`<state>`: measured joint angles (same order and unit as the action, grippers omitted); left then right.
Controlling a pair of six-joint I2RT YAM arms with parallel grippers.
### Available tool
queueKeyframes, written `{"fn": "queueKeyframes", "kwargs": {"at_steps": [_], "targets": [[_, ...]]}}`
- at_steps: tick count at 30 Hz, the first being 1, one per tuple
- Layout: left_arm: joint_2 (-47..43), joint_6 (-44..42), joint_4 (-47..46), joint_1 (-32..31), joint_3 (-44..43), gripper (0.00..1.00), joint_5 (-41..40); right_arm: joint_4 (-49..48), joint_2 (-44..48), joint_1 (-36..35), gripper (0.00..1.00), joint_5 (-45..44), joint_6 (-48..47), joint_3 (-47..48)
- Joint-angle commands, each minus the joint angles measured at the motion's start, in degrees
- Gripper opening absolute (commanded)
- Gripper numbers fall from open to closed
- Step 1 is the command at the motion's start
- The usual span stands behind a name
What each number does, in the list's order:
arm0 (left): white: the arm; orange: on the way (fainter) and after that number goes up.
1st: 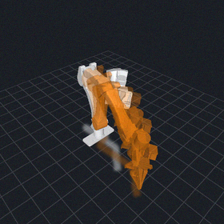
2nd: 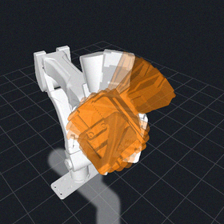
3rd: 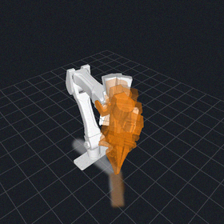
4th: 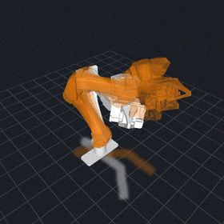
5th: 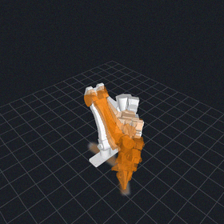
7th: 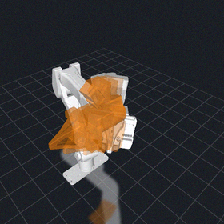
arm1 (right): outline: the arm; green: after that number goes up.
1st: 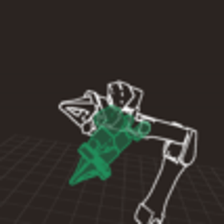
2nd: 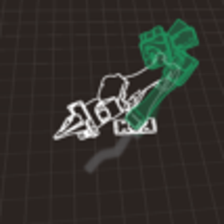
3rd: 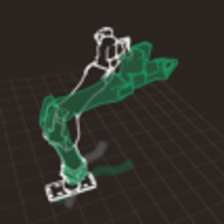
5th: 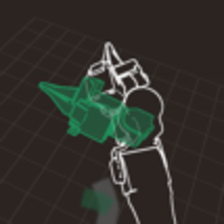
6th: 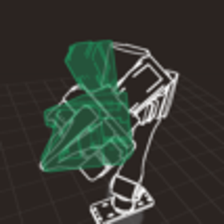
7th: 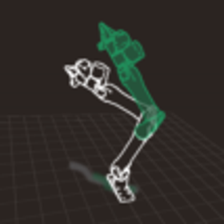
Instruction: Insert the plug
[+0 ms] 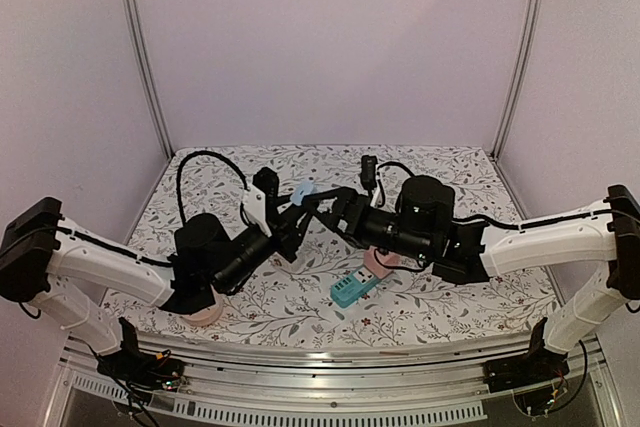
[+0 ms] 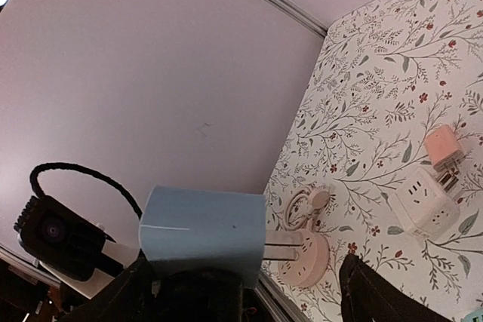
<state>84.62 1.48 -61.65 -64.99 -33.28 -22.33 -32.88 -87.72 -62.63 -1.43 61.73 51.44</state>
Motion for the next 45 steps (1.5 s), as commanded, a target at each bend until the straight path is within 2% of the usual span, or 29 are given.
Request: {"fn": "queueKeyframes", "kwargs": {"at_steps": [1,3,9,14,20,26,30,41,45], "targets": [[-6.26,-1.22,6.03,-1.10,2.02,0.00,4.70,6.45,2.39,-0.18,0.93,-2.11,-3.41,-2.12],[-9.11,-0.71,11.40,-1.10,2.60,0.00,7.32,10.24,4.50,-0.13,0.99,-2.80,-6.39,-2.47],[-15.26,2.25,21.17,-1.10,4.70,0.00,9.39,24.79,10.32,-0.13,0.99,-10.68,-17.56,-2.14],[-15.87,5.78,26.86,-1.10,3.84,0.00,12.17,35.93,15.65,-0.17,0.99,-20.50,-25.15,-2.01],[-12.10,10.05,27.38,-1.23,3.14,0.00,14.06,38.64,21.25,-0.17,0.99,-28.50,-28.82,-5.69],[-5.83,12.60,25.65,-2.81,1.24,0.00,13.78,38.81,25.66,-0.26,0.99,-31.83,-28.78,-9.20],[1.36,14.30,23.35,-4.08,-1.85,0.00,11.76,38.83,26.92,-0.16,0.99,-33.19,-28.70,-10.60],[20.01,13.21,4.48,-5.23,-6.21,0.00,13.52,38.83,30.58,-0.14,0.99,-35.13,-28.50,-14.41],[25.15,11.82,2.17,-5.23,-8.93,0.00,13.02,38.84,31.77,-0.17,0.99,-35.56,-28.66,-15.54]]}}
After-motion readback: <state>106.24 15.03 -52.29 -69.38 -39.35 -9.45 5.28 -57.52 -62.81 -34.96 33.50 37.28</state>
